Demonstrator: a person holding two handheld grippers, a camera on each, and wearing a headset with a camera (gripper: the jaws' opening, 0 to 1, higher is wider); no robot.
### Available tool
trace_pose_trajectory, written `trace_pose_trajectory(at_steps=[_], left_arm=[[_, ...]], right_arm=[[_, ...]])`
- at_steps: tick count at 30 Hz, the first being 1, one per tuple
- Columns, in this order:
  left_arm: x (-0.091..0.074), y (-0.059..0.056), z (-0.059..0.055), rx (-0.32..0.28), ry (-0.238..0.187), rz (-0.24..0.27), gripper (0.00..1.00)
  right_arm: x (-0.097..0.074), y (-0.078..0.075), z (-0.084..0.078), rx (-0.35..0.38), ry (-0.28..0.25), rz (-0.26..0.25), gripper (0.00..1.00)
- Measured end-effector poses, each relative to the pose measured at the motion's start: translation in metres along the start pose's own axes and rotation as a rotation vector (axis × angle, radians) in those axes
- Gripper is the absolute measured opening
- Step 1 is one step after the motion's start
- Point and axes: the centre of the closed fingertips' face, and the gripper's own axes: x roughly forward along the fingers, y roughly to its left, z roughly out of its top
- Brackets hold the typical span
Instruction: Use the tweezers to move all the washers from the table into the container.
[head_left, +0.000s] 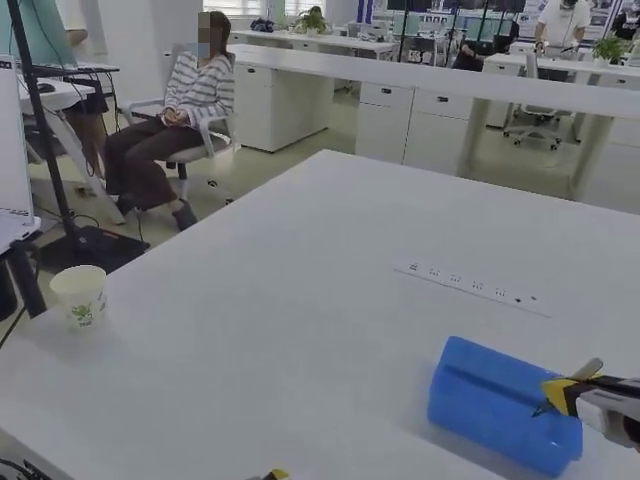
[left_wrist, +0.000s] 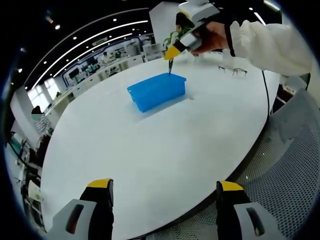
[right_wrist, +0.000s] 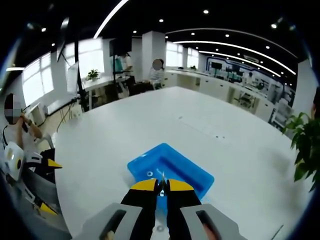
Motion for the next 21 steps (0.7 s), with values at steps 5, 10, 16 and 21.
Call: trace_pose_trajectory(at_steps=[5, 10, 16, 21], left_arm=[[0.000, 0.000, -0.001, 0.004, 0.002, -0.002, 0.86], [0.000, -0.001, -0.001, 0.006, 0.002, -0.003, 0.86], [0.001, -0.001, -0.001, 0.007, 0.003, -0.003, 0.86], [0.001, -0.001, -0.001, 0.008, 0.006, -0.004, 0.86]], right_arm=[[-0.006, 0.003, -0.001, 0.006, -0.007, -0.002, 0.03], [-0.012, 0.005, -0.002, 0.005, -0.014, -0.005, 0.03], [-0.015, 0.005, -0.009, 0.013, -0.015, -0.007, 0.03], [-0.018, 0.008, -0.019, 0.023, -0.007, -0.003, 0.03]])
